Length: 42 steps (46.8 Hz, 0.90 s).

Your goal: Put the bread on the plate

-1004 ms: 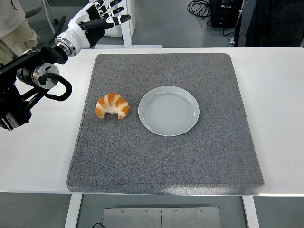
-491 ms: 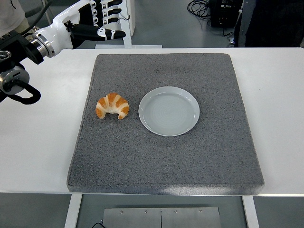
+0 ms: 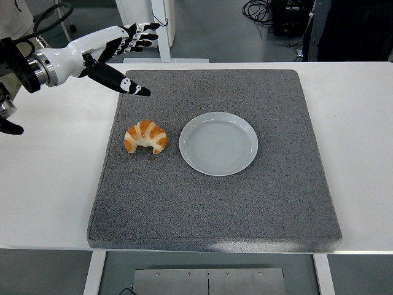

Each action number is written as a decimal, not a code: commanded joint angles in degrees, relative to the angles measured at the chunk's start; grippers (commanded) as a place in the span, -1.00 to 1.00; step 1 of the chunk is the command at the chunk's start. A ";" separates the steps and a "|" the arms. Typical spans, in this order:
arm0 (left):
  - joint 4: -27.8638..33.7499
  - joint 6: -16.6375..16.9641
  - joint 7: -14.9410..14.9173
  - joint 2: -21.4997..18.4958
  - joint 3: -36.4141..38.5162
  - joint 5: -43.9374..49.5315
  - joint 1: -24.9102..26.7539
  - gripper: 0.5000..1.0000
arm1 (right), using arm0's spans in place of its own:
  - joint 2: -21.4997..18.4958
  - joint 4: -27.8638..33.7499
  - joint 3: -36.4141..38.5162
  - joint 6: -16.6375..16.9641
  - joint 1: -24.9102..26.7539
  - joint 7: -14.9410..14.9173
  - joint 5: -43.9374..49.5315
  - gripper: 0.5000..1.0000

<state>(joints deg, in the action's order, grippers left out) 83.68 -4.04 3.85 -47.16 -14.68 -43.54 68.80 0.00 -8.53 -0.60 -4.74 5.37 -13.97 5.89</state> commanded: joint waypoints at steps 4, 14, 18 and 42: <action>1.04 -0.09 -0.07 -0.56 1.49 -6.90 -0.60 0.97 | 0.00 0.00 -0.01 0.08 -0.01 -0.01 0.00 1.00; 0.96 0.00 0.28 -1.35 4.30 -18.15 -0.95 0.97 | 0.00 0.00 -0.01 -0.01 -0.01 -0.01 0.00 1.00; 0.96 0.26 0.20 -1.00 4.39 -19.74 -1.92 0.97 | 0.00 0.00 -0.01 -0.01 -0.01 -0.01 0.00 1.00; -2.56 3.07 0.63 2.16 4.31 -27.65 -9.30 0.94 | 0.00 0.00 -0.01 -0.01 -0.01 -0.01 0.00 1.00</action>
<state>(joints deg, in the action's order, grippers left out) 82.29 -1.34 4.42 -45.65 -10.36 -71.18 60.04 0.00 -8.52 -0.62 -4.72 5.36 -13.97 5.89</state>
